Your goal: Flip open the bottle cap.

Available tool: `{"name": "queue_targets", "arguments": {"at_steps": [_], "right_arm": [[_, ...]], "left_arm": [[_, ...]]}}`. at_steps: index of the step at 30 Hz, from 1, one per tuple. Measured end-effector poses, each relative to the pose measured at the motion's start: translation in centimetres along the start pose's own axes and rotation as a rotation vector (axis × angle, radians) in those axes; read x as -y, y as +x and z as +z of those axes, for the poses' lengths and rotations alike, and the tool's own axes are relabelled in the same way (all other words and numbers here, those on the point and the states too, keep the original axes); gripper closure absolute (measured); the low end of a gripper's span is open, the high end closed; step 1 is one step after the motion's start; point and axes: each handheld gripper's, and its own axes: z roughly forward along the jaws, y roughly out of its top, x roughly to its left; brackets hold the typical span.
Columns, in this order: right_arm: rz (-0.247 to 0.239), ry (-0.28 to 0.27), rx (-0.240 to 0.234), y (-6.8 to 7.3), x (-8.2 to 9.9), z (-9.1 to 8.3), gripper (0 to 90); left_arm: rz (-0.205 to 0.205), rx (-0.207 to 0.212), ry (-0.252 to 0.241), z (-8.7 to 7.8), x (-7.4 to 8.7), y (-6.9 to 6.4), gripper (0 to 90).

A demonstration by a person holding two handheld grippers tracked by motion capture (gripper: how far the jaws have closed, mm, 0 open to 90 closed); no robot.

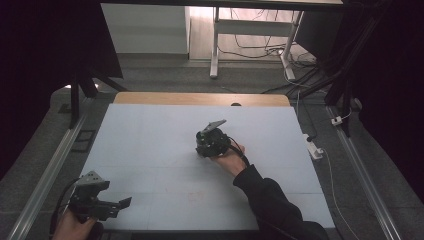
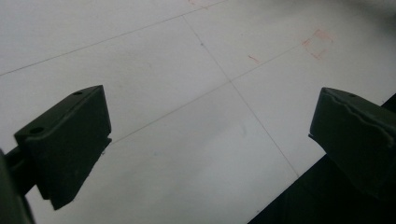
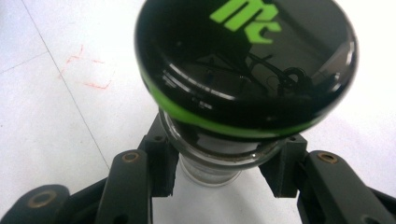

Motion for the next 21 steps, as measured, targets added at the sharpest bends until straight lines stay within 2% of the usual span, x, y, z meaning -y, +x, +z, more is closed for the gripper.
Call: {"name": "queue_targets", "arguments": {"at_steps": [5,12,15,21], "right_arm": [[0.000,-0.007,-0.002,-0.02,0.08,0.01,52.3],[0.000,-0.011,-0.005,-0.07,0.13,0.02,52.3],[-0.003,-0.011,-0.005,-0.11,0.14,0.02,52.3],[-0.004,-0.012,-0.008,-0.14,0.16,0.02,52.3]], "left_arm": [[-0.004,0.011,-0.010,-0.10,0.01,0.15,0.0],[0.012,-0.002,-0.050,-0.30,-0.11,0.39,0.0],[0.022,-0.001,-0.044,-0.20,-0.20,0.36,0.0],[0.065,0.039,-0.049,0.00,-0.69,0.09,0.0]]}}
